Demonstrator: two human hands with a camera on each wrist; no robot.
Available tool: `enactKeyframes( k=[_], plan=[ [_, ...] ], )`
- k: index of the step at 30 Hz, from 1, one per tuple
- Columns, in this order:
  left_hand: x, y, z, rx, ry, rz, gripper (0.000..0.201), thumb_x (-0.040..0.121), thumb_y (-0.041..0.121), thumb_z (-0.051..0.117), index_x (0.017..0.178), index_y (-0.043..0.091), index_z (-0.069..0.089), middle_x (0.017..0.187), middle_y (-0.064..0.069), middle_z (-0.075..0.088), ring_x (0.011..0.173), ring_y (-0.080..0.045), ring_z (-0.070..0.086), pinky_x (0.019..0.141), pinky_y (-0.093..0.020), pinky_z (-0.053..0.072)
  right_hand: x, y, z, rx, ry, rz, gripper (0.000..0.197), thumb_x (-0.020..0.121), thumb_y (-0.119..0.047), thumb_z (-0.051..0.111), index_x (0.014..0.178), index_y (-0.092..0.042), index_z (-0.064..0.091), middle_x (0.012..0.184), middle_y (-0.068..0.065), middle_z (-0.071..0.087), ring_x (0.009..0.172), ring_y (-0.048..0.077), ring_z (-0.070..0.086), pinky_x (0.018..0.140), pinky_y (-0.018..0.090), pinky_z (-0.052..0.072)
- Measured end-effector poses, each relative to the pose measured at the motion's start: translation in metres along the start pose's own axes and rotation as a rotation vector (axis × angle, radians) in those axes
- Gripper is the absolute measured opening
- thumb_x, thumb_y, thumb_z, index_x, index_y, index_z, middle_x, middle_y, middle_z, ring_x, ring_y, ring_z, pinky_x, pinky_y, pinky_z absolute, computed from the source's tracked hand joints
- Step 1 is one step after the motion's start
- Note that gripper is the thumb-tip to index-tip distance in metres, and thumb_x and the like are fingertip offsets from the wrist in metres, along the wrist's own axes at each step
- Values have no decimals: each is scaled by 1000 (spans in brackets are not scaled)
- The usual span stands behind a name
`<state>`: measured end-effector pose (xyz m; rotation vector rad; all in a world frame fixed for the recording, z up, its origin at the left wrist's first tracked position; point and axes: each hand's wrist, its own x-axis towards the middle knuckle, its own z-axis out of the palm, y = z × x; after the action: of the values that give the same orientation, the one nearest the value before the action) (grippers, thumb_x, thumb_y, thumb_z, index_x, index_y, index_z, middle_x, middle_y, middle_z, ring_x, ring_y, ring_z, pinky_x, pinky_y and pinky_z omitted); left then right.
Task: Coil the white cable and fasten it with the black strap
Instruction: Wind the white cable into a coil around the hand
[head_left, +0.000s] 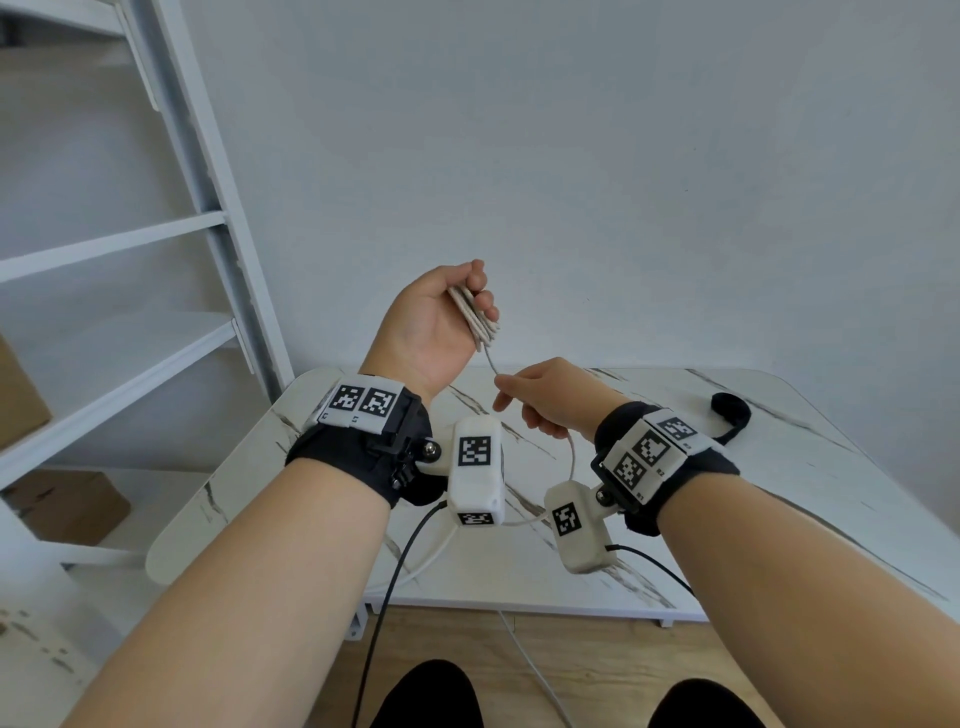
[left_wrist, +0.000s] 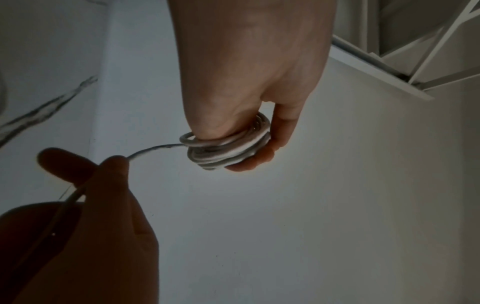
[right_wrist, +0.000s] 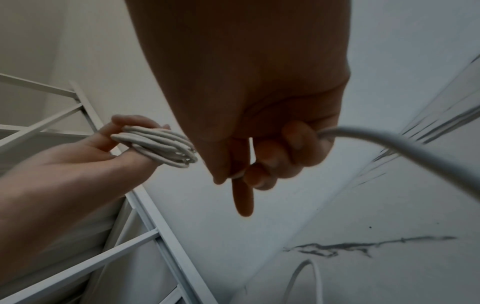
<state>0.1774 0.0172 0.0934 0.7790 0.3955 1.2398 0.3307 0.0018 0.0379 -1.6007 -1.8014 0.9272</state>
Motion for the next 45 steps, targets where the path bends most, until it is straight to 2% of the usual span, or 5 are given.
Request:
enactKeyframes(
  k=[10,16,27,38,45],
  plan=[
    [9,-4,-5,264,128,165,17,95,2,51,79,8,53,77,-4,51,56,-13,53,67,-27,43,-4,-10,3,-57,-84,-117,16,88,-29,66,91,-16,75,59,0,57,45,13,41,47,21,37],
    [9,-9,-12,571,246,219,27,92,5,56,116,11,48,75,0,57,58,-12,52,60,-23,40,-6,-16,0,-10,-65,-170,9,86,-22,67,88,-17,73,57,2,55,53,19,43,47,22,36],
    [11,-12,-32,1137,317,299,27,93,8,51,117,18,45,96,-3,53,69,-13,51,69,-24,45,-10,-26,-6,74,-24,-171,12,83,-19,69,84,-8,74,59,4,53,55,18,41,46,22,33],
    [9,-10,-35,1289,240,157,15,88,9,51,103,8,50,109,-2,51,80,-24,56,85,-45,52,-7,-36,-22,275,167,-188,10,85,-8,60,79,-5,67,55,2,47,46,12,36,42,18,28],
    [1,-14,-24,1153,144,-128,21,97,16,35,98,10,54,70,-6,57,60,-17,51,57,-20,44,-3,-33,-27,236,283,-250,15,87,-19,67,75,-10,64,59,-2,47,48,10,39,46,19,33]
  ],
)
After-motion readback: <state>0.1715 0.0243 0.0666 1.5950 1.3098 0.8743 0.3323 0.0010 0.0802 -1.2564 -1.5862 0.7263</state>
